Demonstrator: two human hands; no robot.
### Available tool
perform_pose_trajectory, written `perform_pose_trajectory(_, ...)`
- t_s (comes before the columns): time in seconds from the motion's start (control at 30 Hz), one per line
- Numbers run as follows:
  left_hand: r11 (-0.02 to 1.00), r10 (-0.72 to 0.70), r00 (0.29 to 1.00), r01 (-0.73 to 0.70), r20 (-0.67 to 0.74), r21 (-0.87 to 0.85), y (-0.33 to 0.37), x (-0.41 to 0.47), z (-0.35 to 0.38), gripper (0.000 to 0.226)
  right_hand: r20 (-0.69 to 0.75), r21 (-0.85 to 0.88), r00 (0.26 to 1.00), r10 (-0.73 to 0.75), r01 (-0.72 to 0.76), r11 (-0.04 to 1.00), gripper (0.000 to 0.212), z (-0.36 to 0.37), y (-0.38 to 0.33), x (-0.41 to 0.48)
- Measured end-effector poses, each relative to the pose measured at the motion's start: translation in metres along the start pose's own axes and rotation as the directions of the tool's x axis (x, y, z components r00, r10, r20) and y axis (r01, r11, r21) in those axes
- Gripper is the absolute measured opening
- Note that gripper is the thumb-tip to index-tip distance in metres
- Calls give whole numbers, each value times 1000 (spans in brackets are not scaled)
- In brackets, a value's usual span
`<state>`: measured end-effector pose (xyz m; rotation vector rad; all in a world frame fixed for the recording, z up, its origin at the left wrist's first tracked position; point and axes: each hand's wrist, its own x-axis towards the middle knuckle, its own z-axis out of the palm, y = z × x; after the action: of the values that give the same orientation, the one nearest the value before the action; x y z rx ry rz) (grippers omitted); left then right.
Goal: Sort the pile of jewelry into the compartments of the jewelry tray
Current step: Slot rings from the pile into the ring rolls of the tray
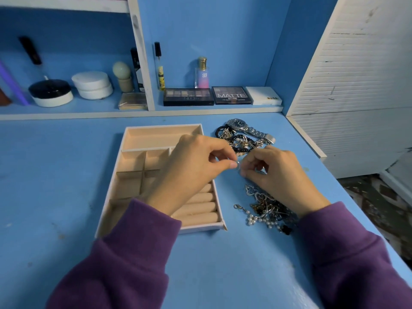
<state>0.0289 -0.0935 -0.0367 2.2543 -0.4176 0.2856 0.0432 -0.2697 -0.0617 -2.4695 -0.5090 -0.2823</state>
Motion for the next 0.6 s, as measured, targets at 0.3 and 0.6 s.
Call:
perform_pose_trajectory(0.3,995,-22,990,35,-141,91,-33,-32,-46,12,27,386,998,-54,39,922,11,11,-43,9)
perform_pose_trajectory(0.6,996,-90,980,94,-178,11,-38,-35,-48,13,62,289,987,-148,124,949,11,28,-46,6)
